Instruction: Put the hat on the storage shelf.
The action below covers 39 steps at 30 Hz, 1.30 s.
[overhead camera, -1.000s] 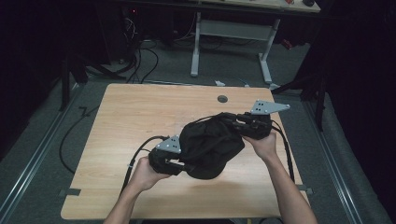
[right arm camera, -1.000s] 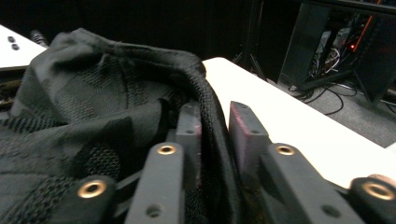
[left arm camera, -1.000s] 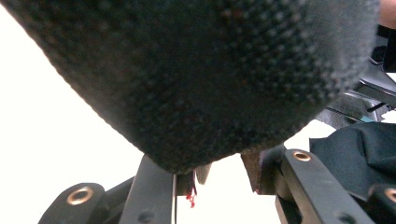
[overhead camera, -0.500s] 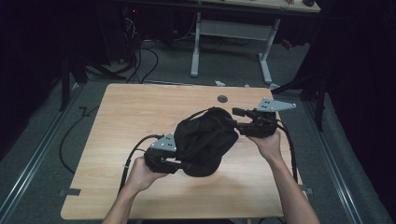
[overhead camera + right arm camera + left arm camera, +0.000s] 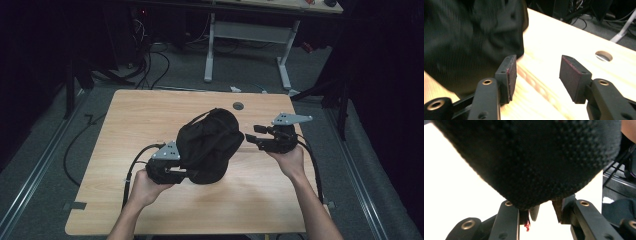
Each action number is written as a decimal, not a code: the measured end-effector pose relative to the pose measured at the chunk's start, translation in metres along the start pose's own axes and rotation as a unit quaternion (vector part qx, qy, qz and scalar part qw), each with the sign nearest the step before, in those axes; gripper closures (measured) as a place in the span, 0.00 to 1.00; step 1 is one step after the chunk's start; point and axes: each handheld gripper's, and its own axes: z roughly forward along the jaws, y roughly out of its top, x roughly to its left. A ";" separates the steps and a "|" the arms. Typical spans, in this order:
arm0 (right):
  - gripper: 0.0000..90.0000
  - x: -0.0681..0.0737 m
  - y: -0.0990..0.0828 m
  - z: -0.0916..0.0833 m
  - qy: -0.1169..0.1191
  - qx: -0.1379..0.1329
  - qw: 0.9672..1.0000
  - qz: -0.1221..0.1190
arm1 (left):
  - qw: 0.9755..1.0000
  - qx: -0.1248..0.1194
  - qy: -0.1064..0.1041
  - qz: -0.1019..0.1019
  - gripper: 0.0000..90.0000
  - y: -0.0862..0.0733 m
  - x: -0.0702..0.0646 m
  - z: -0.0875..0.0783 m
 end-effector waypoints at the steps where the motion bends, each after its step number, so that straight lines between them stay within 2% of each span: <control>1: 0.52 0.001 -0.003 0.000 -0.003 0.004 1.000 0.004 | 1.000 -0.005 0.001 0.000 0.77 0.000 0.000 -0.001; 2: 0.51 0.001 -0.009 0.002 -0.009 0.020 1.000 0.004 | 1.000 -0.007 0.002 -0.001 0.77 0.001 0.000 -0.002; 4: 0.51 0.002 -0.013 0.002 -0.013 0.020 1.000 0.005 | 1.000 -0.014 0.008 -0.002 0.77 0.002 0.001 -0.003; 5: 0.49 0.001 -0.022 0.004 -0.017 0.036 0.999 0.014 | 1.000 -0.019 0.015 -0.002 0.77 0.003 0.002 -0.005; 7: 0.49 0.001 -0.028 0.005 -0.017 0.035 0.999 0.017 | 1.000 -0.024 0.018 -0.004 0.77 0.004 0.002 -0.005; 8: 0.50 0.002 -0.039 0.005 -0.031 0.029 0.999 0.027 | 0.999 -0.035 0.023 -0.006 0.77 0.005 0.003 -0.006; 11: 0.50 0.004 -0.054 0.009 -0.034 0.029 0.998 0.046 | 0.998 -0.047 0.030 -0.011 0.77 0.007 0.004 -0.005; 16: 0.51 0.007 -0.072 0.018 -0.053 0.041 0.996 0.050 | 0.997 -0.066 0.044 -0.016 0.77 0.010 0.005 -0.007; 19: 0.51 0.007 -0.087 0.024 -0.068 0.054 0.995 0.052 | 0.996 -0.073 0.050 -0.021 0.77 0.011 0.007 -0.008; 21: 0.51 0.005 -0.102 0.031 -0.073 0.075 0.992 0.064 | 0.995 -0.078 0.057 -0.022 0.76 0.012 0.009 -0.009; 24: 0.51 0.003 -0.111 0.034 -0.078 0.085 0.991 0.072 | 0.994 -0.084 0.061 -0.027 0.76 0.012 0.010 -0.010; 25: 0.51 0.003 -0.118 0.035 -0.089 0.088 0.989 0.076 | 0.994 -0.087 0.064 -0.029 0.77 0.012 0.011 -0.010; 26: 0.51 0.003 -0.118 0.035 -0.089 0.088 0.989 0.076 | 0.993 -0.089 0.067 -0.030 0.77 0.012 0.012 -0.010; 29: 0.49 0.001 -0.128 0.039 -0.114 0.097 0.986 0.076 | 0.992 -0.096 0.077 -0.035 0.76 0.014 0.013 -0.012; 31: 0.49 0.000 -0.132 0.040 -0.123 0.096 0.985 0.074 | 0.990 -0.101 0.087 -0.038 0.76 0.016 0.016 -0.014; 33: 0.49 -0.001 -0.133 0.040 -0.123 0.098 0.985 0.077 | 0.990 -0.103 0.091 -0.038 0.76 0.017 0.017 -0.015; 34: 0.49 0.000 -0.135 0.042 -0.125 0.100 0.984 0.078 | 0.988 -0.112 0.097 -0.043 0.76 0.019 0.018 -0.017; 35: 0.49 0.000 -0.135 0.042 -0.125 0.100 0.984 0.078 | 0.988 -0.112 0.097 -0.043 0.76 0.019 0.018 -0.017; 39: 0.48 0.003 -0.140 0.047 -0.139 0.102 0.983 0.060 | 0.985 -0.127 0.110 -0.047 0.76 0.022 0.021 -0.021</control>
